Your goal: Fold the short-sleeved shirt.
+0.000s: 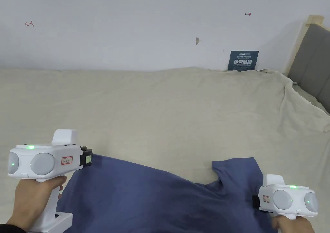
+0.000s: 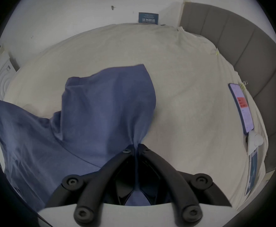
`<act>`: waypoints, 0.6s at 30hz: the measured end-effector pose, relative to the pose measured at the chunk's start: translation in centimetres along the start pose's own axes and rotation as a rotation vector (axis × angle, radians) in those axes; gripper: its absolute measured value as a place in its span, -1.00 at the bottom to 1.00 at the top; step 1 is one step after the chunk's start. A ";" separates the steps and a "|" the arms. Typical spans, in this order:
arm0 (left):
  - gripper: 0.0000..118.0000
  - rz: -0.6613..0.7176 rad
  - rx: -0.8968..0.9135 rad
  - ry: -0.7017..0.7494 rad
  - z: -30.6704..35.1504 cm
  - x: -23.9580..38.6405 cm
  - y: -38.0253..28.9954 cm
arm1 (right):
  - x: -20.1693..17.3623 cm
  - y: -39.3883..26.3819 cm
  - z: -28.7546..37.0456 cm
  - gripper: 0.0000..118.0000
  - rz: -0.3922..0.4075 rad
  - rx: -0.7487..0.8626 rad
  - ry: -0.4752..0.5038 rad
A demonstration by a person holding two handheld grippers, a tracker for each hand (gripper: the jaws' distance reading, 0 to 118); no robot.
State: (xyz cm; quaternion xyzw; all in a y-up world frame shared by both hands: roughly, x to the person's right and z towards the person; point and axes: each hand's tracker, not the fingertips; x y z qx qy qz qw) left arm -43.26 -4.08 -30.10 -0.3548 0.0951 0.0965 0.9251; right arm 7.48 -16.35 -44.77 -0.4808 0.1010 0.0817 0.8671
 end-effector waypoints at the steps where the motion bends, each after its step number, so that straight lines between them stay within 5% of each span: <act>1: -0.98 0.005 0.002 0.006 0.1 -0.1 -0.2 | -0.1 0.0 0.7 -0.97 0.002 0.015 -0.006; 18: -0.98 0.116 0.193 0.070 10.9 -4.0 2.4 | 0.0 5.4 21.4 -0.97 0.098 0.505 0.096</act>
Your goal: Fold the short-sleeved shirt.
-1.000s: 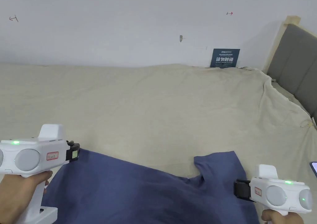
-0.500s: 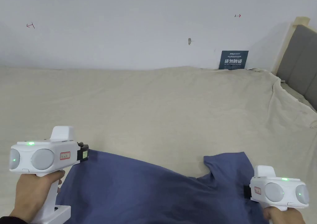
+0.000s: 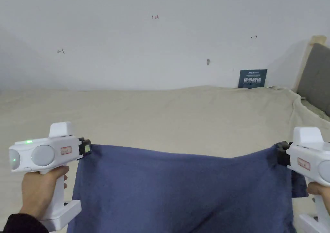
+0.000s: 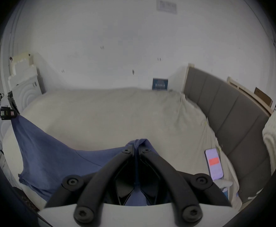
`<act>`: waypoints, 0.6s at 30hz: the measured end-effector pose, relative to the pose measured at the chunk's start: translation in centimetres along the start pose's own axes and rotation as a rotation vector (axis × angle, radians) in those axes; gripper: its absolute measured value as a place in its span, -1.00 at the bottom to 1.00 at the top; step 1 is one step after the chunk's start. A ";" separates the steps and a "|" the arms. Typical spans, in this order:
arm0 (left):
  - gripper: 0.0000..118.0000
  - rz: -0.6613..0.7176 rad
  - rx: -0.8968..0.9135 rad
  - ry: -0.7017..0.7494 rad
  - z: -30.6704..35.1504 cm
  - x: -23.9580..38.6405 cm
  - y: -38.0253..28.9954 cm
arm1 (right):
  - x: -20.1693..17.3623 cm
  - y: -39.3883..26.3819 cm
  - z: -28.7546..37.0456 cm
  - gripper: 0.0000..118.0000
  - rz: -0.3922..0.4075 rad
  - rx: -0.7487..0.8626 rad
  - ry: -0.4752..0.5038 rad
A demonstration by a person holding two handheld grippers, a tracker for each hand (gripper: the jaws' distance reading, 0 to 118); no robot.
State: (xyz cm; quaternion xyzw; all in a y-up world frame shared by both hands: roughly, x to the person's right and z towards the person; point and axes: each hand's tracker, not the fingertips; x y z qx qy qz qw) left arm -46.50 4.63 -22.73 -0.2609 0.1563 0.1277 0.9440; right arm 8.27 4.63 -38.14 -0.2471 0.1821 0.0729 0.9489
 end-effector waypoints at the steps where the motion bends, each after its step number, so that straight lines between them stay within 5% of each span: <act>1: -0.98 0.003 0.021 0.005 0.9 -0.3 0.9 | -0.2 1.1 0.7 -0.97 0.004 0.028 0.007; 18: -0.98 0.000 0.315 0.068 7.7 -0.7 16.8 | -2.3 18.5 4.4 -0.97 -0.032 0.388 0.025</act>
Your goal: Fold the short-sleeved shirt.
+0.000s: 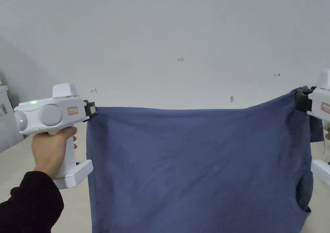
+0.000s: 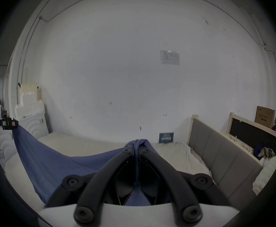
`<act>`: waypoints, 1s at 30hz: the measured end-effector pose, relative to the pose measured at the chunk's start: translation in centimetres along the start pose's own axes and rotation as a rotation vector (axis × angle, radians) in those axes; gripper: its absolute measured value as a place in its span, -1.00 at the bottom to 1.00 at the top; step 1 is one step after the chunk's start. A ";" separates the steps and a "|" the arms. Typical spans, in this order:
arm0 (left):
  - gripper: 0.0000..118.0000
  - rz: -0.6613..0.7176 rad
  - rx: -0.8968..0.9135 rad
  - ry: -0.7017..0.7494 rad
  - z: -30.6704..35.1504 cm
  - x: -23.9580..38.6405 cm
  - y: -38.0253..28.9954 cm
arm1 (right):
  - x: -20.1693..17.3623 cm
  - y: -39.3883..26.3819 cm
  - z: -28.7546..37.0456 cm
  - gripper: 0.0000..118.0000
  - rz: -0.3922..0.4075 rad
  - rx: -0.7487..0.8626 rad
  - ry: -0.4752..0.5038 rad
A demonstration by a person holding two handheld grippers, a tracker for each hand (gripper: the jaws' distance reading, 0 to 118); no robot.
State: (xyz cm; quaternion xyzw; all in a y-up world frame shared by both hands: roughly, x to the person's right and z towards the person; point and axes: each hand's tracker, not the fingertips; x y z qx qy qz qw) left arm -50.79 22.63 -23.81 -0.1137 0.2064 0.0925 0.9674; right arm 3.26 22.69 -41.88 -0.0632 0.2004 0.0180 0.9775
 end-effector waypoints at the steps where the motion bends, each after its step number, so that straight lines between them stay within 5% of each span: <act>1: -0.98 0.002 0.014 0.001 -0.1 0.2 0.9 | 0.1 1.2 -0.4 -0.97 -0.004 0.017 0.001; 14: -0.98 -0.029 0.107 0.016 -5.8 3.1 7.2 | 0.9 9.1 -6.1 -0.97 0.046 0.132 -0.010; 25: -0.98 -0.098 -0.037 0.024 -14.4 5.1 -0.3 | 2.1 -0.3 -13.2 -0.97 0.077 -0.013 -0.049; 30: -0.98 -0.066 -0.103 0.005 -16.0 4.7 -6.3 | 3.1 -6.9 -14.6 -0.97 0.020 -0.124 -0.038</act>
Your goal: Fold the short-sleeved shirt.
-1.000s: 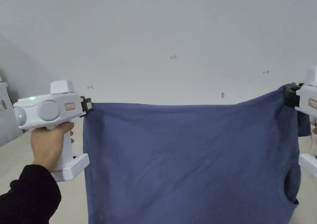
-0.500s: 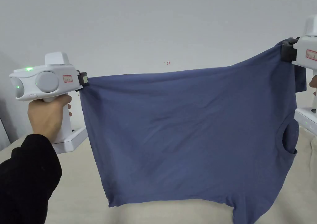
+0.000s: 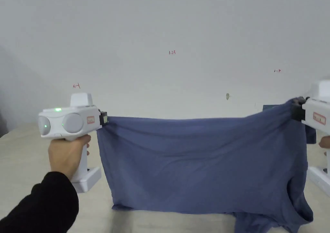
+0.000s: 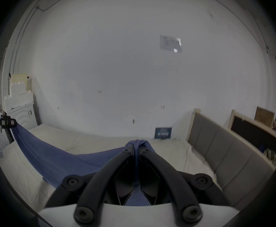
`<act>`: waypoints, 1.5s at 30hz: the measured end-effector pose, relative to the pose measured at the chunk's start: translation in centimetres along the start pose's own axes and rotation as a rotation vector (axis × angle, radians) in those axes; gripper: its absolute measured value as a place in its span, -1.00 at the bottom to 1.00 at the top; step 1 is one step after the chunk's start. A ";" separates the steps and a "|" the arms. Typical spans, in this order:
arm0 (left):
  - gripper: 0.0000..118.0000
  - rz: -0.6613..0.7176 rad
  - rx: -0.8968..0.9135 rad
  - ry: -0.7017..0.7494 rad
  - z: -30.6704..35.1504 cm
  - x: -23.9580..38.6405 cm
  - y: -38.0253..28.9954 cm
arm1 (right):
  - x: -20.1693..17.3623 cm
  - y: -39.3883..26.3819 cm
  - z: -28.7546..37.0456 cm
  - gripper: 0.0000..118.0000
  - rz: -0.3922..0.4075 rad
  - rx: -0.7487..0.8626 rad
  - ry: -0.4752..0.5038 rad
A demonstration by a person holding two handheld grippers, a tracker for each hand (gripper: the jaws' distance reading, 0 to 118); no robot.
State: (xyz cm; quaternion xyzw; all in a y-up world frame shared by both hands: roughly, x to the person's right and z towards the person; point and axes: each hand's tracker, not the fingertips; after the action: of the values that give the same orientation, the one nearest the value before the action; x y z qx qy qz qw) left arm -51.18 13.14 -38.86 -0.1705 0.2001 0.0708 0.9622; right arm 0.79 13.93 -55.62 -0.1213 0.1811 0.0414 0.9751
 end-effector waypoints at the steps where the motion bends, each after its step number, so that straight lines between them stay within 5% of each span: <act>1: -0.98 0.005 -0.020 0.001 -0.2 0.0 -1.4 | 0.2 -1.4 -0.2 -0.97 -0.022 -0.023 0.016; 10: -0.98 0.037 -0.187 -0.009 0.9 -1.2 -13.8 | -0.2 -13.5 2.7 -0.97 -0.093 -0.174 0.043; 22: -0.98 0.073 -0.346 -0.010 12.3 -3.9 -27.3 | -0.2 -26.7 17.3 -0.97 -0.168 -0.327 0.069; 32: -0.98 0.084 -0.373 -0.019 22.1 -5.2 -33.0 | 0.3 -31.0 28.6 -0.97 -0.224 -0.327 0.074; 45: -0.98 0.031 -0.411 -0.026 28.5 -6.0 -37.9 | 0.2 -33.4 35.6 -0.97 -0.187 -0.344 0.075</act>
State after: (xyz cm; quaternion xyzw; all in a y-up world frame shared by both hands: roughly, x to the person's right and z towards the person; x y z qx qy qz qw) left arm -38.64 -12.47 -0.49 -0.3594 0.1718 0.1271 0.9084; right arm 17.36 -9.44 -16.09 -0.3040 0.1953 -0.0237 0.9321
